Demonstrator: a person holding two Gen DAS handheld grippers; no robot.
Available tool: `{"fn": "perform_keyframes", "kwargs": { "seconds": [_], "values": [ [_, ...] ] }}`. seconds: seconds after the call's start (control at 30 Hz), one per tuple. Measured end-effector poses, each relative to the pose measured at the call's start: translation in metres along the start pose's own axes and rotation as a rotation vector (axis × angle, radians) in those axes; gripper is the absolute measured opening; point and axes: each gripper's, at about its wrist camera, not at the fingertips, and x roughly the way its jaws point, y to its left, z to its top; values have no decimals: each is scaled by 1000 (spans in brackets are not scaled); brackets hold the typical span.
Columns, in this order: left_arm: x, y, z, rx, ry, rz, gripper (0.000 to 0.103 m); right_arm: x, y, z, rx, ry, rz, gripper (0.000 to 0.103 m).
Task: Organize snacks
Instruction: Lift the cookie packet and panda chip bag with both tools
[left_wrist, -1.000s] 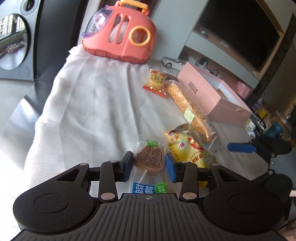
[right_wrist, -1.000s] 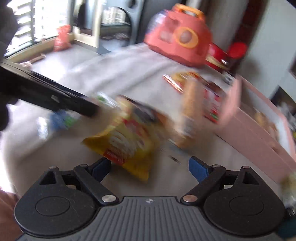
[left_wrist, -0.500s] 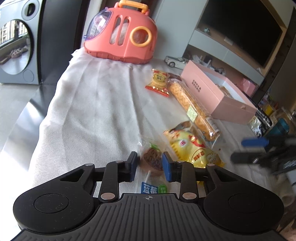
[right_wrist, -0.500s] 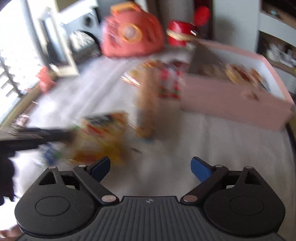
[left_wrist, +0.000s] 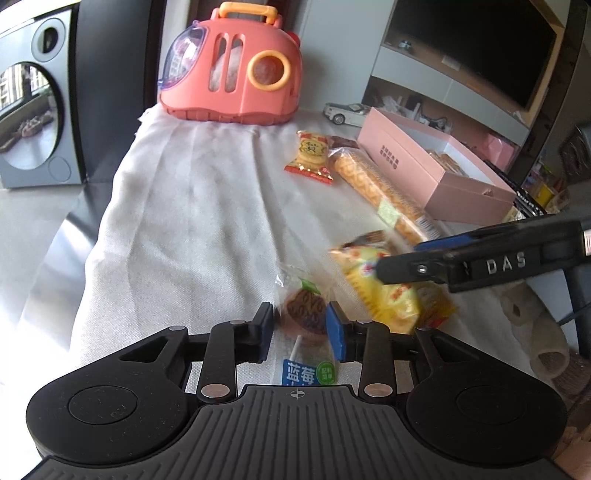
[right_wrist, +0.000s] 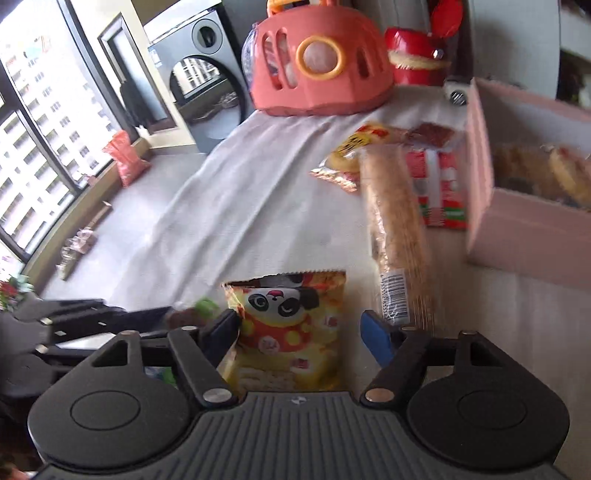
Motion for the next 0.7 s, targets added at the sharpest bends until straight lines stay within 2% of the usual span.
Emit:
{"fn": "perform_keyframes", "kwargs": {
  "seconds": [0.07,0.13,0.2,0.3,0.5,0.63,0.7],
  "values": [
    [-1,0,1,10,0,12,41,-4,-3,-5,-32,-25,-64,75],
    [-2,0,2,20,-7,34,41,-8,-11,-9,-42,-27,-88,83],
    [-3,-1,2,31,-3,20,38,-12,-20,-12,-22,-19,-79,84],
    [1,-6,1,53,4,-1,38,-15,-26,-17,6,-7,-57,85],
    [4,-6,2,49,-5,-5,36,-19,-17,-24,-10,8,-23,85],
    [-3,-5,3,33,-26,-10,25,-11,-9,-20,-11,23,-46,86],
    [-7,-5,3,27,-34,-28,23,-5,-8,-16,-7,20,-67,87]
  ]
}}
